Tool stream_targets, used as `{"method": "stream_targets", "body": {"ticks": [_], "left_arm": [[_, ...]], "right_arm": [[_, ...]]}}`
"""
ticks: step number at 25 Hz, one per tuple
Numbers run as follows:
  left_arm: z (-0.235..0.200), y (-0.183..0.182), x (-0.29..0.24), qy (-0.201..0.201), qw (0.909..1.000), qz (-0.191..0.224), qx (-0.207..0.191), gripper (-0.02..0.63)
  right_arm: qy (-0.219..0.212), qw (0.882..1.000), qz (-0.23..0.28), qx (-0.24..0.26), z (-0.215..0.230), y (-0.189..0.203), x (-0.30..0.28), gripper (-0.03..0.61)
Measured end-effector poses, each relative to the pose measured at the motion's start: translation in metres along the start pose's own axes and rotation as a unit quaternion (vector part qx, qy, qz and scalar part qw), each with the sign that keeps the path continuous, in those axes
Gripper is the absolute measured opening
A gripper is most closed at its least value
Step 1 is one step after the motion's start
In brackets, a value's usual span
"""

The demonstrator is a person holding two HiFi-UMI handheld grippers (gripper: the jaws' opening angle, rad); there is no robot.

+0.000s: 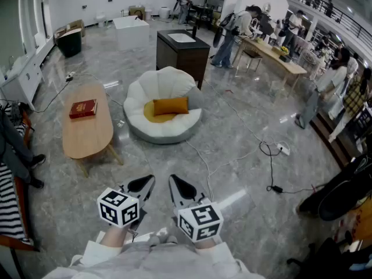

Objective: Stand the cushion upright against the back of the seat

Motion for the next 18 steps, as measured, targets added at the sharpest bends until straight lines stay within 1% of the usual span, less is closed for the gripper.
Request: {"method": "stream_targets", "body": {"ticks": [13,18], "left_arm": [[0.01,-0.0076,-0.0051,0.003,1.0,0.006,-0.006,0.006],[0.0099,-0.0087,-0.0042,0.004,0.9999,0.014,0.0,0.008]], "right_arm": [[0.002,1.0,-0.008,0.001,0.0059,-0.0063,0.0077,0.012],[-0.022,1.0,-0.011,-0.011,0.004,-0.0019,0.0076,0.012]]}}
Point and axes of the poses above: the fingertips, and each gripper's own axes: x backward along the fingers, z to its right, y out of its underside, the point moved 7 cm from there along x, backward along the fingers, and after that the axes turned 9 degrees about -x, right-handed, at the moved point
